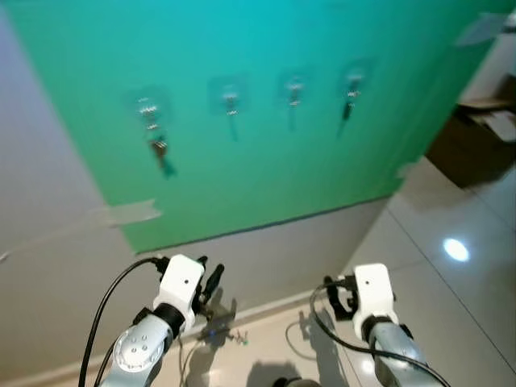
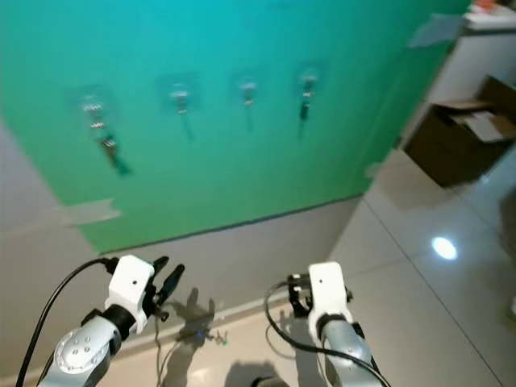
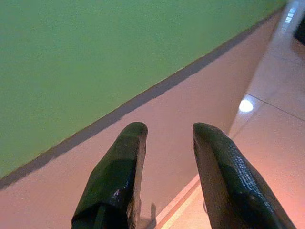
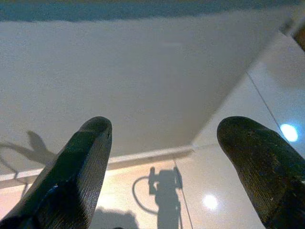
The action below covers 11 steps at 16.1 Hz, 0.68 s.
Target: Hang keys on a hook
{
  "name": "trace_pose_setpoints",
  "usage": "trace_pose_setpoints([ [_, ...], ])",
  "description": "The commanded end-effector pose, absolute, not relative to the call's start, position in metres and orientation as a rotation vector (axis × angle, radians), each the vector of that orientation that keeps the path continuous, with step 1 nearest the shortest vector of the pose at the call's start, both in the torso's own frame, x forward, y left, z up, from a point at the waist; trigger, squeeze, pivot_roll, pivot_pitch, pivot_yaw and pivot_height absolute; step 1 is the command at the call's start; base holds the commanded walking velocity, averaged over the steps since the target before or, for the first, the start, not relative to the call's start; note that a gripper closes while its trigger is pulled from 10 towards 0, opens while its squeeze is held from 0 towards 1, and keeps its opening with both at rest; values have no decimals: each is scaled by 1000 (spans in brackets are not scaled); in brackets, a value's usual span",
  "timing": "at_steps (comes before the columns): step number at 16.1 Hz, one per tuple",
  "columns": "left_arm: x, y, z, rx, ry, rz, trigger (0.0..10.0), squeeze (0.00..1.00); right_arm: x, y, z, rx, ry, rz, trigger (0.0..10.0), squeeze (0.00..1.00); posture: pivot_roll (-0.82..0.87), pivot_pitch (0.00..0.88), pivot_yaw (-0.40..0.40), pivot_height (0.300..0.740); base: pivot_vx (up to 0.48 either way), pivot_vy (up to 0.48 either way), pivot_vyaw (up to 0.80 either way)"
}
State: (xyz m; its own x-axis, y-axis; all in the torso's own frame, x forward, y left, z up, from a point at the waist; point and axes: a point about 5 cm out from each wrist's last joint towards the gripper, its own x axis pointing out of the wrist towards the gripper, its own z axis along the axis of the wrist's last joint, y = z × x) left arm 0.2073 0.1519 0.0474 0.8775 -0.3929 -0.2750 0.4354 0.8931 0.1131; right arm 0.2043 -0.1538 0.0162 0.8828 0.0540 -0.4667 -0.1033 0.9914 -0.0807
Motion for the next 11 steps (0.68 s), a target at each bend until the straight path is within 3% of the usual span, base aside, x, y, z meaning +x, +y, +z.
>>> trace_pose_setpoints([
  [1, 208, 149, 48, 200, 243, -468, 10000, 0, 199, -158, 13, -88, 509, 40, 10000, 0, -85, 0, 26, 740, 0, 0, -800],
  [11, 211, 144, 48, 145, 240, -485, 10000, 0, 188, -165, 18, -72, 502, -14, 10000, 0, -109, 43, 36, 740, 0, 0, -800],
])
